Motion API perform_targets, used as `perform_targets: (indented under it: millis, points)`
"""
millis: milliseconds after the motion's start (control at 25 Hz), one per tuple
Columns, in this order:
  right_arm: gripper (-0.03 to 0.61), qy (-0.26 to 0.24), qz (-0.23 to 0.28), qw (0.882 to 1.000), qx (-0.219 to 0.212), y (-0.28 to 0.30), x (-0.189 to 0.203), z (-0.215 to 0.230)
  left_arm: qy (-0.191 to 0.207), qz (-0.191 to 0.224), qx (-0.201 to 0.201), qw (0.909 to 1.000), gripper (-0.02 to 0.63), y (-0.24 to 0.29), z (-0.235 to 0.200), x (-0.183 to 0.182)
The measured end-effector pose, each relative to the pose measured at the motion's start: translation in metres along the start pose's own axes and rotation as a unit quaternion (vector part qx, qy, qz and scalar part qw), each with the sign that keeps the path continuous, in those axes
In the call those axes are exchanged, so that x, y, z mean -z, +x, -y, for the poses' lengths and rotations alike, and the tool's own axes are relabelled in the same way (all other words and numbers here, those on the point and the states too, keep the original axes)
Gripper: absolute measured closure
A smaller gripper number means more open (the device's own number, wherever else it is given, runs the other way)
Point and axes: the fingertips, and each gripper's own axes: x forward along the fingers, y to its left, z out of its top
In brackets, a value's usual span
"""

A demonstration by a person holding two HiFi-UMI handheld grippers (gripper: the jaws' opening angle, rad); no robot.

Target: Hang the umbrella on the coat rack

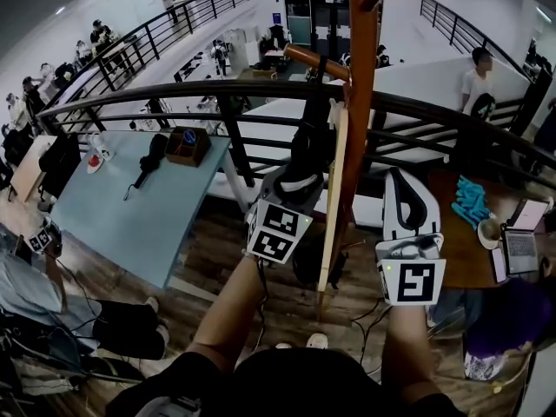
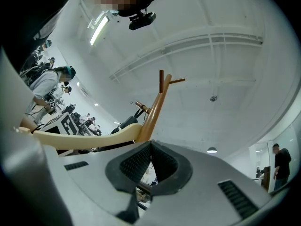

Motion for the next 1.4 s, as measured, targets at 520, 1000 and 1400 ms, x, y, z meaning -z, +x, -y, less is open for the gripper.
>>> perform_targets:
  millis: [520,1000,1400]
  points:
    - [0.551,0.006,-0.003,1.000,0.000,-0.007,0.005,-0.002,-0.005,0.032,0.017,0.9993,0.371,-0.018,0.014,-0.004]
    - [0.551,0.015,-0.001,1.000,0.003,-0.015,-0.010,-0.011,-0.003,0.060,0.018,0.9980,0.323,-0.044,0.011,-0.013]
    - [0.551,0.016,-0.006,1.000,0.004,-0.013,-0.011,-0.021,-0.001,0.077,0.036,0.9963,0.279,-0.052,0.011,-0.015]
